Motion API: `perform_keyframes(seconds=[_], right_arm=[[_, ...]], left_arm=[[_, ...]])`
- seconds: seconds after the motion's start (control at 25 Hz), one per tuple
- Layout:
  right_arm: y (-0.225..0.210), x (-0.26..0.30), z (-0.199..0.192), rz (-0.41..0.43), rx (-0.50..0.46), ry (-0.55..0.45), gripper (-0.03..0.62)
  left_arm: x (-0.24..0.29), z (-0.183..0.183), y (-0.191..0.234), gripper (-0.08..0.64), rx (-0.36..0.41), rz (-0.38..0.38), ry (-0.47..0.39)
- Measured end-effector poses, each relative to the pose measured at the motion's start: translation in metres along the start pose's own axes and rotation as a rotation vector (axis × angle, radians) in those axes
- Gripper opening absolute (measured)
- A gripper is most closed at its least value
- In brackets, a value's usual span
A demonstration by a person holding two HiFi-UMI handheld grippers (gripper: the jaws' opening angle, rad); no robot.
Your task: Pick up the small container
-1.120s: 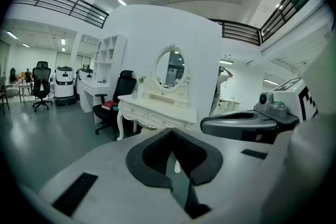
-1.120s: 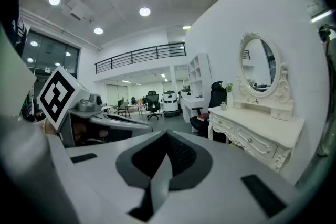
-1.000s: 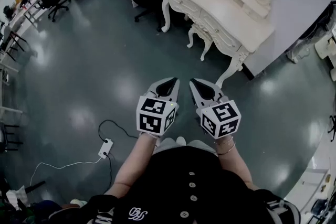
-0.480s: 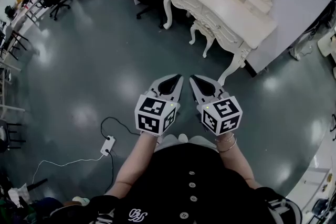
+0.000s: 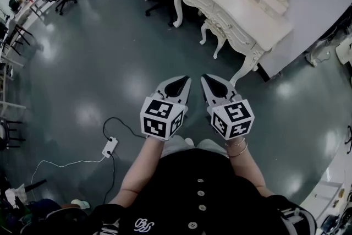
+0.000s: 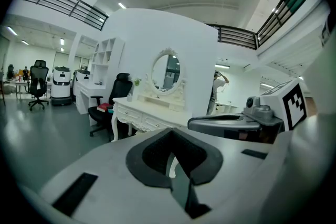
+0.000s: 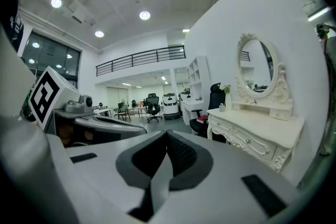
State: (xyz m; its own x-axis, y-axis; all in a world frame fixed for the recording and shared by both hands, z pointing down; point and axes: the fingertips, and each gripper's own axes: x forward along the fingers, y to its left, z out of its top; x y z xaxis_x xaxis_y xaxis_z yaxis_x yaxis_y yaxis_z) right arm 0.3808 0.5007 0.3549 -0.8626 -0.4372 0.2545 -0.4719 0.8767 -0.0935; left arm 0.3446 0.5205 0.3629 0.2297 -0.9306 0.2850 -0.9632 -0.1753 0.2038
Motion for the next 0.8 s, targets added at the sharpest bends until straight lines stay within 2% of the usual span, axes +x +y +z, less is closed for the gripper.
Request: perform_keyframes(seconds=[0.12,0.2,0.28,0.36,0.52,0.64,0.8], right_arm=[[-0.004,-0.001,-0.006,0.008,0.009,0.009,0.001],[-0.008,-0.001,-0.01,0.016,0.018,0.018,0.076],[-0.013,-0.001,-0.012,0.011,0.022,0.015,0.104],[-0.016,0.001,-0.01,0.009,0.02,0.003,0.176],[-0.023,0.01,-0.005,0.0,0.023,-0.033,0.27],[-0.03,0.023,-0.005,-0.006,0.031,-0.028,0.362],[-0.044,0.048,-0.006,-0.021,0.045,-0.012,0.395]], left_arm=[[0.0,-0.008,-0.002,0.012,-0.019,0.013,0.007],[0.001,-0.012,-0.001,0.012,-0.032,0.024,0.012],[0.002,-0.015,-0.001,0.011,-0.043,0.03,0.017],[0.004,-0.018,0.001,0.011,-0.06,0.028,0.022],[0.012,-0.022,0.007,0.011,-0.149,-0.002,0.016],[0.023,-0.021,0.019,0.012,-0.171,-0.009,0.019],[0.045,-0.015,0.045,0.012,-0.188,-0.024,0.023]])
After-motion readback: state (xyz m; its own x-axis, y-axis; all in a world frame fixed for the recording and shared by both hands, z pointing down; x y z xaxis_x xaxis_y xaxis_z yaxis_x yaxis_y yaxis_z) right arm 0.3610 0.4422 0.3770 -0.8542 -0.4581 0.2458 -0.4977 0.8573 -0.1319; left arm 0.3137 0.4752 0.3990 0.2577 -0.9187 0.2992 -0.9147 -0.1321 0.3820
